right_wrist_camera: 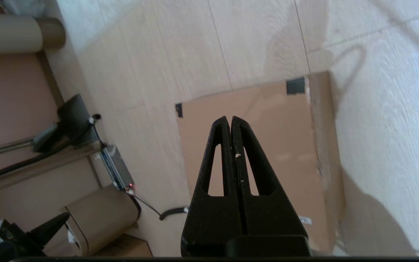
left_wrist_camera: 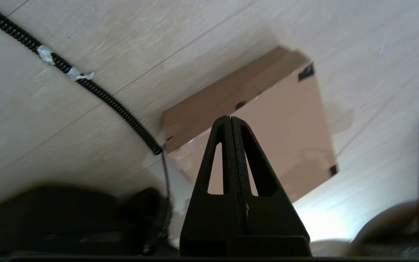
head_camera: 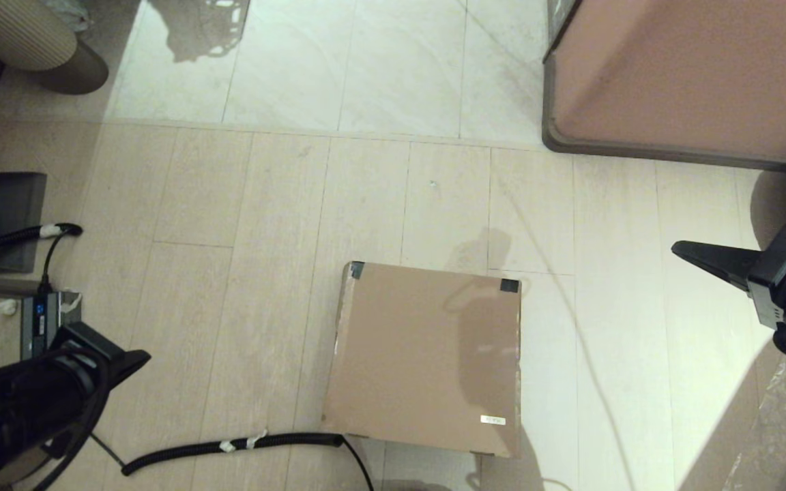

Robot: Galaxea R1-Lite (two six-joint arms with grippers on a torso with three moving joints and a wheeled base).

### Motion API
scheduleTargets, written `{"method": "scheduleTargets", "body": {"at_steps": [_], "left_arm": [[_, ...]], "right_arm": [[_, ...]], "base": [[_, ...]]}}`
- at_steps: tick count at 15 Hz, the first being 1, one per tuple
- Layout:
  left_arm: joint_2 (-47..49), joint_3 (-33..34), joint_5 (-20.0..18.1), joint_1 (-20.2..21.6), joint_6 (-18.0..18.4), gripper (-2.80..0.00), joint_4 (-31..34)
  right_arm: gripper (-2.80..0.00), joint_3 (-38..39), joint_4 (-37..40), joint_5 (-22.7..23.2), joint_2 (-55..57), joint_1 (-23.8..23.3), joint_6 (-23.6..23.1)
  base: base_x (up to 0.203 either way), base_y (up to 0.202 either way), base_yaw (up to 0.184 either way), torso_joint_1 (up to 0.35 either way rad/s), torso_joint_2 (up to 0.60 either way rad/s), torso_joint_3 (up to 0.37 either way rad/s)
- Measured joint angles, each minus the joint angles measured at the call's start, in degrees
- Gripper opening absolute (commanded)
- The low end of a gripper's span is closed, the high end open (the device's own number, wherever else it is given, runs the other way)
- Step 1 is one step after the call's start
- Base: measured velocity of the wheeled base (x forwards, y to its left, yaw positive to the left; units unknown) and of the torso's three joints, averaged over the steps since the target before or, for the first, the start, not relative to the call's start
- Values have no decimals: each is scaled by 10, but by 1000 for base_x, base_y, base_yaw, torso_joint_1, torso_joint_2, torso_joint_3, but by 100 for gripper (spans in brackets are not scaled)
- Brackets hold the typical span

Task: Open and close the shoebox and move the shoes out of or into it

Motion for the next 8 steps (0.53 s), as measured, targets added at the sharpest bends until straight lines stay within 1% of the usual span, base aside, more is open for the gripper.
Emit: {"method": "scheduleTargets", "body": {"at_steps": [1,2,3,4,5,6,8], "left_arm": [[0,3,-5,0,21,-280,0],[1,9,-6,-1,53,-280,0],[1,19,-5,-1,95,-280,-3],[-1,32,1,-1,141,-280,-9],[-6,49,10,-1,194,-280,-20],[-14,69,21,1,250,-280,-36],[-32,111,33,29,343,-280,-76]], "right_arm": [[-280,8,0,-1,-1,0,-7],[-280,23,-1,-2,-3,0,-27],[-280,42,-3,-3,-4,0,-61],[-280,65,-4,-5,-6,-1,-105],[-280,91,-4,-11,-12,-1,-156],[-280,110,-5,-21,-24,-1,-198],[-280,141,-2,-40,-56,-2,-242]], "base": [[0,0,0,0,0,0],[0,0,0,0,0,0],[0,0,0,0,0,0],[0,0,0,0,0,0],[0,0,0,0,0,0],[0,0,0,0,0,0],[0,0,0,0,0,0]]}}
